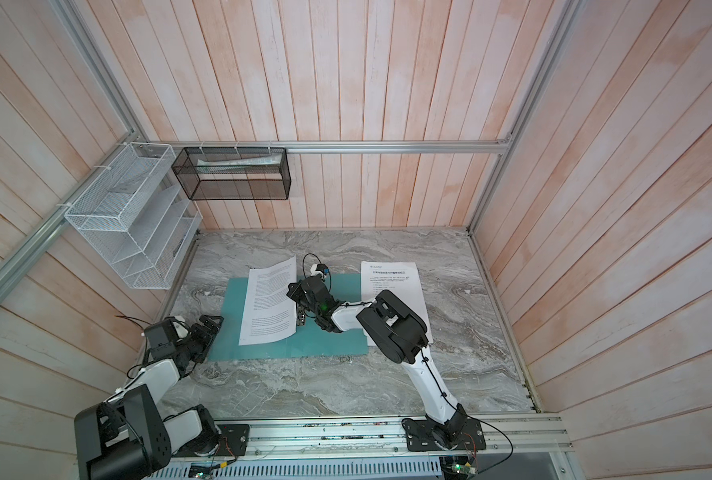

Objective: Put the files into the folder
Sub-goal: 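Lower the held text sheet onto the folder half nearest the left arm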

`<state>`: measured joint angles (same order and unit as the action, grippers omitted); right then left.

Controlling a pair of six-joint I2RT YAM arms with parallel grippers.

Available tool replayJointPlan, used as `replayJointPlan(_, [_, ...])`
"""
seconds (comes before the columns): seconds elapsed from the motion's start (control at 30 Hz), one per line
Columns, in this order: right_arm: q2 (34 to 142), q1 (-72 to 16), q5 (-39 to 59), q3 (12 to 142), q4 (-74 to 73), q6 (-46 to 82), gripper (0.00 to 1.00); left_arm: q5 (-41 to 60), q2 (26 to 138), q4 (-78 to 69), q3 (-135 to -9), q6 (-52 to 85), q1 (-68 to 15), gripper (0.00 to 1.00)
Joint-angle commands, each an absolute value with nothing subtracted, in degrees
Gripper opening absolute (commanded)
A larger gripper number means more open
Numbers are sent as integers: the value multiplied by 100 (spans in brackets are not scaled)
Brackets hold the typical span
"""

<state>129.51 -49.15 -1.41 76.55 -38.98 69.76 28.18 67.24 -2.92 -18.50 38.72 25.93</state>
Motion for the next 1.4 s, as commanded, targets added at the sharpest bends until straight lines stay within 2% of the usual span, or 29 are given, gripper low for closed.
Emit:
replayJointPlan(0.0, [13120,-4964,-145,7829,-3891,7170,0,2918,6849,-166,-1679,3832,2603,98])
replayJointPlan(0.77, [13600,-5199,0,8431,-3684,7413,0,2997,6938,-276,-1648,3832,2607,97])
replayJointPlan(1.37, [13487,-5440,-551,8341,-3394,7581,0,3023,6915,-281,-1635,3839,2609,97])
